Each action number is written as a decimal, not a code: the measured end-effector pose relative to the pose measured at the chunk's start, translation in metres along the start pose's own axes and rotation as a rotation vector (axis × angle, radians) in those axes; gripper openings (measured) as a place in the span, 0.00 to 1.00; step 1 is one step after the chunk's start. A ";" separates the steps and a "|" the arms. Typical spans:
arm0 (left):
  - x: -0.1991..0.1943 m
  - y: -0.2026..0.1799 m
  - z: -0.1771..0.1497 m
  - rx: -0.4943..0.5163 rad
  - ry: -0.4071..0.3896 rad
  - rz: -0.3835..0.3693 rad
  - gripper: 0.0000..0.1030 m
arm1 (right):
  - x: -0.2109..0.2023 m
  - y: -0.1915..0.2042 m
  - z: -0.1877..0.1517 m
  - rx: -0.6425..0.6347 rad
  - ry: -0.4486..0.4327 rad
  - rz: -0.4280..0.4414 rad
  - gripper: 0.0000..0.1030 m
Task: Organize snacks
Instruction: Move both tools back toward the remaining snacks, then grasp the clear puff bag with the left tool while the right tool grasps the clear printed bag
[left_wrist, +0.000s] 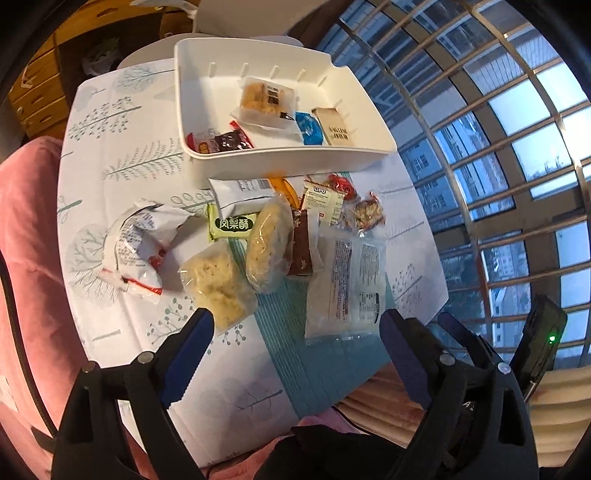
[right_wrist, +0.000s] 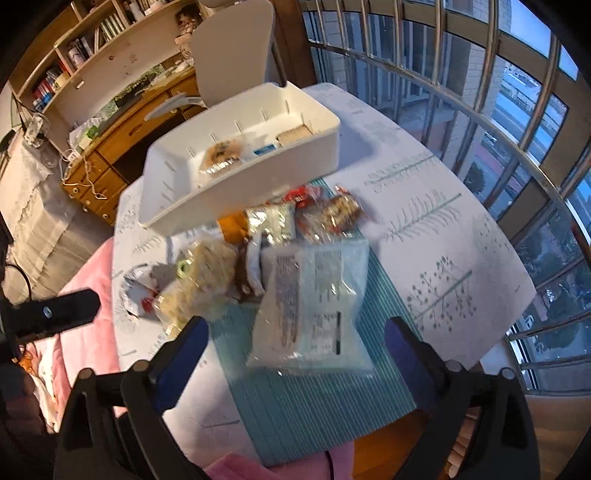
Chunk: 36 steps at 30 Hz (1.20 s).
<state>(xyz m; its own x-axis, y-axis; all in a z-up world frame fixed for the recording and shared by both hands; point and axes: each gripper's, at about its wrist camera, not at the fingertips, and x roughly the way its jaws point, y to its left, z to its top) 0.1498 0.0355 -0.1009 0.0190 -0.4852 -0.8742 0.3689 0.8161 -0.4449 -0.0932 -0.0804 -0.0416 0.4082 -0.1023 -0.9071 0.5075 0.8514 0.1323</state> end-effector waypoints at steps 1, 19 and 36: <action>0.003 -0.002 0.001 0.008 0.003 -0.001 0.88 | 0.004 -0.002 -0.003 0.007 0.009 -0.002 0.97; 0.083 0.007 0.034 0.004 0.159 0.137 0.88 | 0.097 -0.011 -0.006 0.056 0.217 -0.040 0.99; 0.140 0.015 0.069 -0.034 0.224 0.192 0.88 | 0.150 -0.006 0.019 0.004 0.344 -0.037 1.00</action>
<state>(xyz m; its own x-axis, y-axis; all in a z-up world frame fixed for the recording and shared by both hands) 0.2222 -0.0415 -0.2165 -0.1219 -0.2427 -0.9624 0.3468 0.8981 -0.2704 -0.0207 -0.1107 -0.1712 0.1098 0.0467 -0.9929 0.5202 0.8485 0.0974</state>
